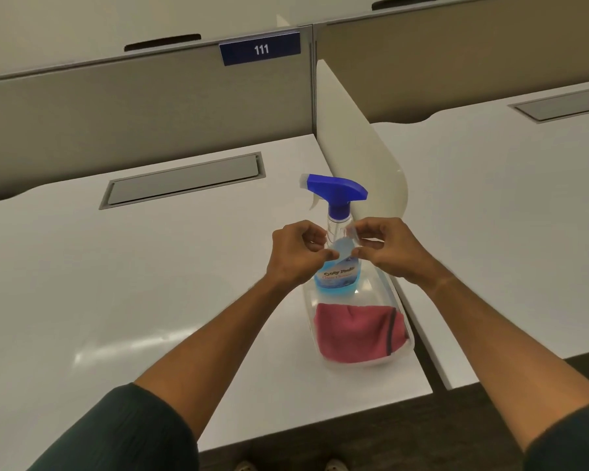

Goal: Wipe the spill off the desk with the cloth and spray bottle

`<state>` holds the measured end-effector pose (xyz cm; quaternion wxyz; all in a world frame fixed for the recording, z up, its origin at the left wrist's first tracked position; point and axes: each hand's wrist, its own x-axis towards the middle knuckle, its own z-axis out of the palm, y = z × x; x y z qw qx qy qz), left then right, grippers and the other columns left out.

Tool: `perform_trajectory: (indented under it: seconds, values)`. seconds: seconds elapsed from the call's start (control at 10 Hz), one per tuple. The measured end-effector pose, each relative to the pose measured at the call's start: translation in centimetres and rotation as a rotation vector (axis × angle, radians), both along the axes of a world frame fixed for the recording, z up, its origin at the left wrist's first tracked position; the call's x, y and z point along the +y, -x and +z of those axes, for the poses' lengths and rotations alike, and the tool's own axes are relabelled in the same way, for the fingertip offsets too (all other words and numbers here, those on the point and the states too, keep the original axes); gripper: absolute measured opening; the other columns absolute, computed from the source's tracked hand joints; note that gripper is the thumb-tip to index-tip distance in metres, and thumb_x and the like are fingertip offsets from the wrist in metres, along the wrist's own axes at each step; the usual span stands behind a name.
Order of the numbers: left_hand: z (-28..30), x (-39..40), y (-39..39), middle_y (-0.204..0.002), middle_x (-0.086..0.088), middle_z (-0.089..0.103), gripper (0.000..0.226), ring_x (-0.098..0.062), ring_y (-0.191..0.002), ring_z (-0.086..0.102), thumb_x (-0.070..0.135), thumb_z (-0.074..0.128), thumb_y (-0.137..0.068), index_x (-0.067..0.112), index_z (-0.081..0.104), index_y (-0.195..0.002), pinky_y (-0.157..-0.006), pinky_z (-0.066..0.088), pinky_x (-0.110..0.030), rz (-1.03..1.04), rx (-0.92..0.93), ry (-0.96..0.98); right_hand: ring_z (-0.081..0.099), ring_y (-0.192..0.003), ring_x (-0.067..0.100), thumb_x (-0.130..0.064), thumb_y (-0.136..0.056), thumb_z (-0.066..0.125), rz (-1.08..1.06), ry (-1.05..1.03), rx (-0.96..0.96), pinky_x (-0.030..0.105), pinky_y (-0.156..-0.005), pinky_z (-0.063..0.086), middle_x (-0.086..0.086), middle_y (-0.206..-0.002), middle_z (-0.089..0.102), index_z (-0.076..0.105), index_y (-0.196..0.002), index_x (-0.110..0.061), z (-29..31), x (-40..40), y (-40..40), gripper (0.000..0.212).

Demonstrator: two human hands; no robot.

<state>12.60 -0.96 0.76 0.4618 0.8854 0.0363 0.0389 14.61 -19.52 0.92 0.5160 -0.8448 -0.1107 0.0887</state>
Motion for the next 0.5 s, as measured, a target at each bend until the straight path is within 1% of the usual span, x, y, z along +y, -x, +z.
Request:
perform_trajectory:
  seconds: [0.1, 0.2, 0.3, 0.4, 0.5]
  values:
    - [-0.1, 0.0, 0.1, -0.074, 0.016, 0.061, 0.031, -0.007, -0.063, 0.063, 0.032, 0.085, -0.067, 0.024, 0.063, -0.086, -0.056, 0.047, -0.005, 0.011, 0.005, -0.003, 0.065, -0.104, 0.020, -0.008, -0.080, 0.077, -0.002, 0.017, 0.002, 0.037, -0.097, 0.052, 0.003, -0.113, 0.069, 0.066, -0.118, -0.013, 0.1, 0.1, 0.0, 0.039]
    - [0.1, -0.3, 0.3, -0.081, 0.010, 0.063, 0.032, -0.008, -0.066, 0.063, 0.033, 0.084, -0.069, 0.022, 0.063, -0.090, -0.062, 0.049, -0.008, 0.016, 0.017, 0.011, 0.064, -0.107, 0.022, -0.008, -0.080, 0.077, -0.015, 0.033, 0.004, 0.040, -0.099, 0.052, 0.004, -0.116, 0.068, 0.065, -0.119, -0.013, 0.1, 0.1, 0.3, 0.040]
    - [0.0, -0.4, 0.3, -0.086, 0.007, 0.064, 0.033, -0.008, -0.068, 0.063, 0.032, 0.084, -0.069, 0.022, 0.062, -0.092, -0.064, 0.049, -0.009, 0.011, 0.017, 0.017, 0.065, -0.107, 0.021, -0.010, -0.080, 0.078, -0.020, 0.035, -0.012, 0.039, -0.098, 0.052, 0.004, -0.118, 0.068, 0.064, -0.120, -0.013, -0.1, 0.1, 0.5, 0.043]
    - [-0.1, -0.2, 0.7, -0.092, 0.006, 0.066, 0.037, -0.012, -0.075, 0.064, 0.030, 0.084, -0.070, 0.019, 0.064, -0.098, -0.065, 0.047, -0.008, 0.001, 0.010, 0.026, 0.064, -0.109, 0.020, -0.016, -0.078, 0.081, -0.048, 0.050, -0.063, 0.033, -0.098, 0.049, 0.004, -0.122, 0.067, 0.062, -0.125, -0.015, -0.5, 0.2, 1.3, 0.051]
    - [-0.1, -0.3, 1.3, -0.101, 0.001, 0.067, 0.044, -0.013, -0.084, 0.063, 0.031, 0.083, -0.071, 0.017, 0.064, -0.107, -0.071, 0.047, -0.011, -0.013, 0.001, 0.003, 0.061, -0.115, 0.020, -0.021, -0.076, 0.082, -0.096, 0.082, -0.131, 0.030, -0.099, 0.044, 0.004, -0.129, 0.063, 0.057, -0.131, -0.016, -0.7, 0.6, 1.8, 0.060]
